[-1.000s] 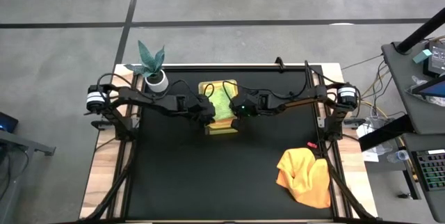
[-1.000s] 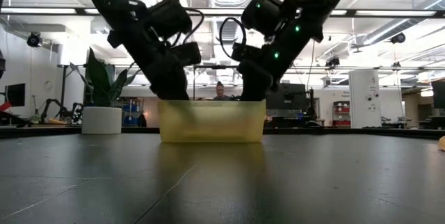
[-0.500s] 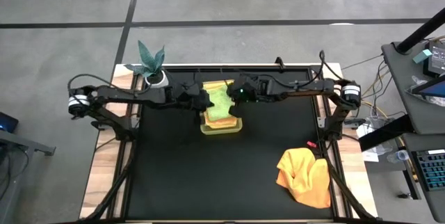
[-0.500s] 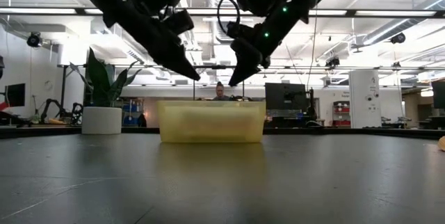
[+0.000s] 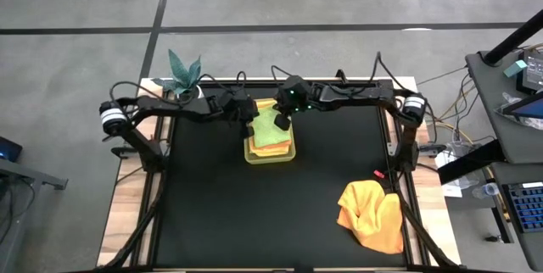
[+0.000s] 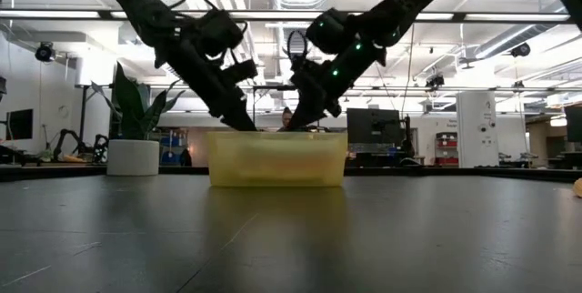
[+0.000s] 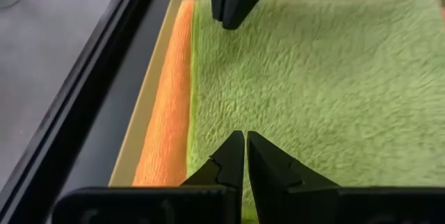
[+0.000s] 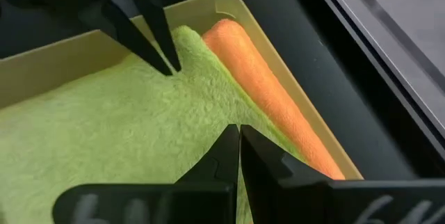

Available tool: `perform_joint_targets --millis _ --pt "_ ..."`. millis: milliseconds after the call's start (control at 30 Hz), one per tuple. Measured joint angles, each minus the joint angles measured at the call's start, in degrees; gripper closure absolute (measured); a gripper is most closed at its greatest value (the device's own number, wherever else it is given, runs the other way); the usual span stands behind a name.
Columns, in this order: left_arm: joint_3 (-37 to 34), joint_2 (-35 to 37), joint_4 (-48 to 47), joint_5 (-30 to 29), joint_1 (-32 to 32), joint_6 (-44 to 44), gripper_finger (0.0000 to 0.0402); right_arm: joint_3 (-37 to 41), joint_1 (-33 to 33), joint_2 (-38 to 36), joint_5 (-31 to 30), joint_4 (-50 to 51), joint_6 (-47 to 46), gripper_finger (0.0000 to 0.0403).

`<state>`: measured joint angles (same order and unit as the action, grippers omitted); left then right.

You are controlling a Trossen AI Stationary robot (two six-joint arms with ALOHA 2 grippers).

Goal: Fold microfiber towels
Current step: Put the folded green microfiber fiber cloth yellow microfiber cloth into the bin

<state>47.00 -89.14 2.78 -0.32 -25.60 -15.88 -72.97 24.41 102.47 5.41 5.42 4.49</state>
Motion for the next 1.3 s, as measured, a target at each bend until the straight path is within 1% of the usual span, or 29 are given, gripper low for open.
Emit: perform_joint_targets --millis 67,167,267,533,733,900,1100,1200,1300 --pt "0.02 -0.64 -0.19 0.00 -0.44 0.00 0.0396 -0.89 0.21 1.40 -0.42 0.04 0.08 0.0394" --pt "0.00 -1.11 -0.12 0.00 -1.02 0.05 0.0396 -1.51 0.41 2.77 -3.50 1.59 0.10 0.0394" --pt "-0.19 -1.91 -0.12 0.00 -1.40 0.31 0.0396 -1.71 0.65 3.13 -5.33 4.03 0.72 0.0394" --pt "0.10 -4.87 1.02 -0.03 -1.73 0.55 0.0396 -1.71 0.76 3.13 -5.42 8.40 0.95 0.0394" --pt "0.07 -4.81 2.28 -0.09 -1.77 0.59 0.0396 -1.71 0.76 3.13 -5.43 9.16 1.40 0.0394" --pt "0.06 -2.36 2.26 -0.16 -1.56 0.62 0.0396 -1.71 0.76 1.42 -5.45 9.69 0.70 0.0394" --pt "-0.19 3.43 0.62 -0.21 0.27 0.87 0.0396 -1.77 -0.57 -4.07 -5.59 14.17 -1.55 0.0394" --pt "-0.63 7.09 0.37 -0.22 2.78 2.80 0.0396 -1.77 -2.59 -7.23 -5.53 17.97 -3.43 0.0394" --pt "-0.66 10.76 0.72 -0.22 7.05 3.54 0.0396 -1.77 -5.65 -10.56 -5.52 22.49 -6.01 0.0394"
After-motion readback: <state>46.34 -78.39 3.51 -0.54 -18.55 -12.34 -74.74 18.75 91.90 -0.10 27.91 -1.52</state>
